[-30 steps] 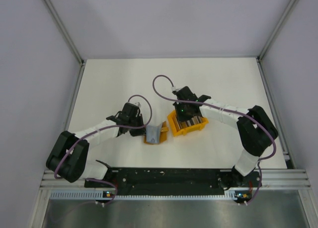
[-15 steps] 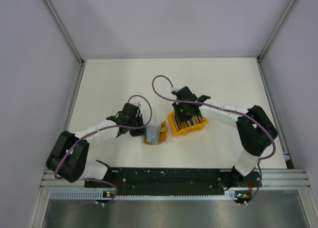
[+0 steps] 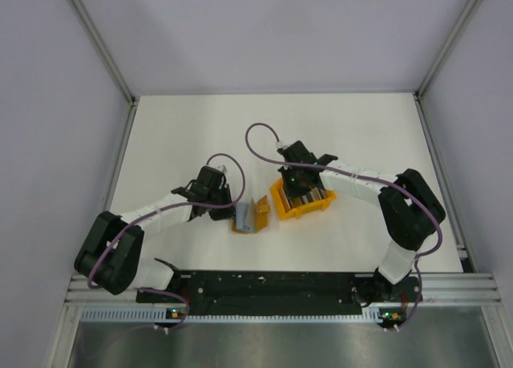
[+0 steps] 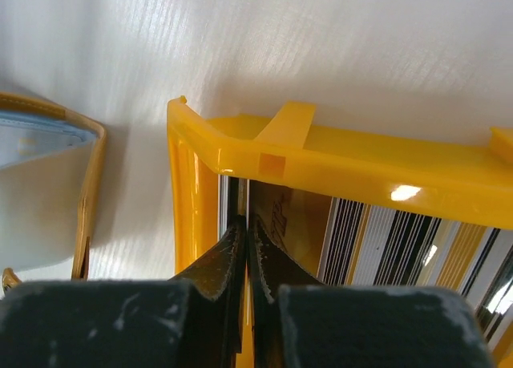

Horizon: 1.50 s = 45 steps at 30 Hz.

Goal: Put the credit cards into the card holder
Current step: Pick up the credit card from the storage box.

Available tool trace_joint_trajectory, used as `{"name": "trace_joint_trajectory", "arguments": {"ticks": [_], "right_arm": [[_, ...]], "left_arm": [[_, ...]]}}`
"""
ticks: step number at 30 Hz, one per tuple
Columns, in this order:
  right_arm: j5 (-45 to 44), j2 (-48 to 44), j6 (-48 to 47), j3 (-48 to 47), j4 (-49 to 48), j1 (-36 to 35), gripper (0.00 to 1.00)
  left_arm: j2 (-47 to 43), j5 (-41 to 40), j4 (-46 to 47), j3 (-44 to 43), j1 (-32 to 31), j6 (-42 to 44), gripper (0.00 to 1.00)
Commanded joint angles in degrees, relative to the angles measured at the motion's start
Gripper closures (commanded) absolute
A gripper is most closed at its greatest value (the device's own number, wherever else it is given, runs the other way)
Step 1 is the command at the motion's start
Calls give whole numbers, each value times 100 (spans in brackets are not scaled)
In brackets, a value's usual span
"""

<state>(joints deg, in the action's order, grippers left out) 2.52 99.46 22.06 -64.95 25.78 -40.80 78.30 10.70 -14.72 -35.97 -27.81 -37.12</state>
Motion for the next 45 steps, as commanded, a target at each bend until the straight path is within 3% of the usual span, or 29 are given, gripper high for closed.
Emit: {"name": "trace_joint_trajectory", "arguments": {"ticks": [1,12,21,28,36,45], "right_arm": [[-498,-515,-9,-158,-20,-86,100],[-1368,-1042,61,-185,243,-78,100],[-1624,-1736,667,-159,243,-86,100],[-553,-1913,1141,157,-310,-165,100],[-279,-1553,1406,641,-759,-534,100],[-1341,-1719,1231,1212,-583,-553,100]], "left_arm": [[27,-24,136,46,4,74,100],[18,-6,110,19,-5,100,100],[-60,46,49,-59,-5,74,100],[-236,55,-180,-226,-14,39,100],[-526,117,-312,-139,-22,-49,100],[-939,117,-453,46,-75,-190,100]]}}
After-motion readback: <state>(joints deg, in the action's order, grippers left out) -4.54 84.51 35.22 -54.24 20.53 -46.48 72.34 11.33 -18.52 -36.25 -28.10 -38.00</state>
